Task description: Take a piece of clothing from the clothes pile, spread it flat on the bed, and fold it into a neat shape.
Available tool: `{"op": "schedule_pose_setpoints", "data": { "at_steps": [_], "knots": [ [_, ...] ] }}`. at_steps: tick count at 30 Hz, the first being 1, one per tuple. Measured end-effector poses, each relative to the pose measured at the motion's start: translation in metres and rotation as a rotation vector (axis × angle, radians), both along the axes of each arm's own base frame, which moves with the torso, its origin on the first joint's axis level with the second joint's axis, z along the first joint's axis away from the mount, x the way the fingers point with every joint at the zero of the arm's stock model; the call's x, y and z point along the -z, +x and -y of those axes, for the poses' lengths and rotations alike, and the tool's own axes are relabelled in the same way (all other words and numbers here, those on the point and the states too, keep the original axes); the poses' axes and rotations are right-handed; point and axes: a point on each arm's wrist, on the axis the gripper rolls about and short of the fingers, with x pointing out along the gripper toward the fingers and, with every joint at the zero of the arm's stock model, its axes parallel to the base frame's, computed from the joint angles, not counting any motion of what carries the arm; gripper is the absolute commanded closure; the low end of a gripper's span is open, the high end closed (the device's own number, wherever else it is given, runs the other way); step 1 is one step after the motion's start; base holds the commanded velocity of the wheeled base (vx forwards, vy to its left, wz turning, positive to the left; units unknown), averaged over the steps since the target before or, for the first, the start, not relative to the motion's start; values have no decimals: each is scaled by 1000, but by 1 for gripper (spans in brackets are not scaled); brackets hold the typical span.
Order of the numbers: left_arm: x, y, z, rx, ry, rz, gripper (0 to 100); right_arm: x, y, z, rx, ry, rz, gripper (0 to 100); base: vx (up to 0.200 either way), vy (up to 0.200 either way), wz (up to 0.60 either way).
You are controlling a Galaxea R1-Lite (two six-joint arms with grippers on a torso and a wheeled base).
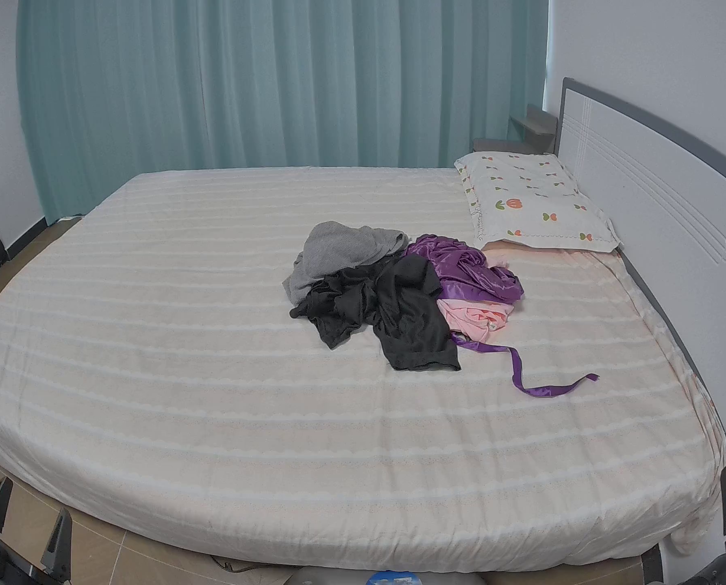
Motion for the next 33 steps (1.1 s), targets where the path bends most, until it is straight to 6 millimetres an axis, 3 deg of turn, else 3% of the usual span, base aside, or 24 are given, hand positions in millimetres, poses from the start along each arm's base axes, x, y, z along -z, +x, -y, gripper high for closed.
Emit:
{"op": "schedule_pose_setpoints", "data": {
  "at_steps": [6, 14, 23, 33],
  "knots": [
    [0, 0, 0, 1, 0, 0, 0, -30, 16, 0, -36, 9, -69, 0, 0, 0, 0],
    [0, 0, 0, 0, 0, 0, 0, -56, 69, -4, -101, 44, -226, 0, 0, 0, 0],
    [0, 0, 0, 1, 0, 0, 0, -64, 153, -19, -152, 79, -387, 0, 0, 0, 0],
    [0, 0, 0, 0, 0, 0, 0, -55, 271, -52, -151, 135, -497, 0, 0, 0, 0]
  ]
}}
